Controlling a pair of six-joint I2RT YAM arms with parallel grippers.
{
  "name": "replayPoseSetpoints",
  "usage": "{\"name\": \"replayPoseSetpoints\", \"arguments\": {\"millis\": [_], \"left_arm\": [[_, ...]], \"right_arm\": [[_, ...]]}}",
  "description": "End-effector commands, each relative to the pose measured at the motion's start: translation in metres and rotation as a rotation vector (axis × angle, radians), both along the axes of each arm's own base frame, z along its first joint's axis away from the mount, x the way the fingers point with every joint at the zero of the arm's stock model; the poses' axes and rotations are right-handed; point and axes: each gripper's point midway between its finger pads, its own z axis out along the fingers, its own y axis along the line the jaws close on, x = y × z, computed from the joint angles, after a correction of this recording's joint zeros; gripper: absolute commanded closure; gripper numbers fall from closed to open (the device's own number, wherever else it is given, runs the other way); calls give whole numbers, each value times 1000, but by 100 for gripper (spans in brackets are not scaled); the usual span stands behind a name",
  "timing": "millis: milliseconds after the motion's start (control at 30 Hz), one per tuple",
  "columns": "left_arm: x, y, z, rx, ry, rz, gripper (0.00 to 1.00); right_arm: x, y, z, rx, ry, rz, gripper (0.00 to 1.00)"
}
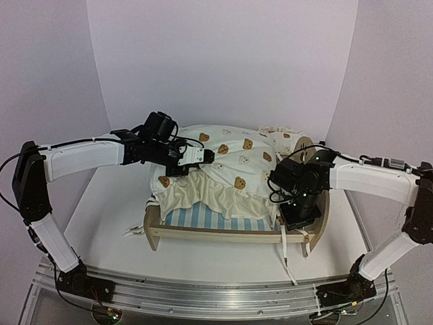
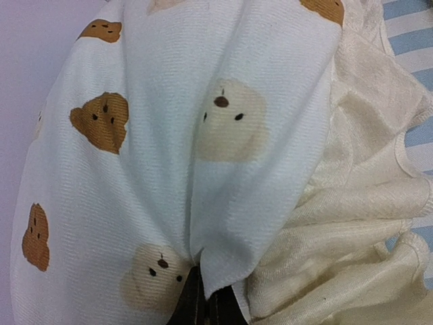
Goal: Set up the pet bed
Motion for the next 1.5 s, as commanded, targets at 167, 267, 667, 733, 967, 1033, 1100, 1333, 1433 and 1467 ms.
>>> {"name": "replayPoseSetpoints", "arguments": {"millis": [167,267,667,733,967,1033,1100,1333,1433,1467], "left_arm": [[7,11,26,-30,-49,40,100],[7,11,26,-32,-51,40,100],[5,7,31,-59,-30,32,100],[4,7,31,-62,-25,30,100],[3,3,35,-81,-10,26,100],[2,3,36,-84,-4,26,100],[2,3,36,-87,1,27,100],[-4,1,33,-95,39,18,100],[-6,0,32,-99,52,17,100],[-7,0,32,-101,57,15,100]], "right_arm": [[-20,-23,-22,-195,162,75,100],[-8,-24,-10,-216,107,84,100],[62,-11,104,-155,-319,75,100],[66,-12,113,-164,-354,99,100],[86,-10,140,-216,-475,255,100],[91,-12,147,-242,-501,280,100],[93,-12,151,-258,-513,306,100],[80,-18,118,-226,-502,345,100],[70,-20,101,-184,-470,305,100],[66,-21,97,-173,-455,287,100]]}}
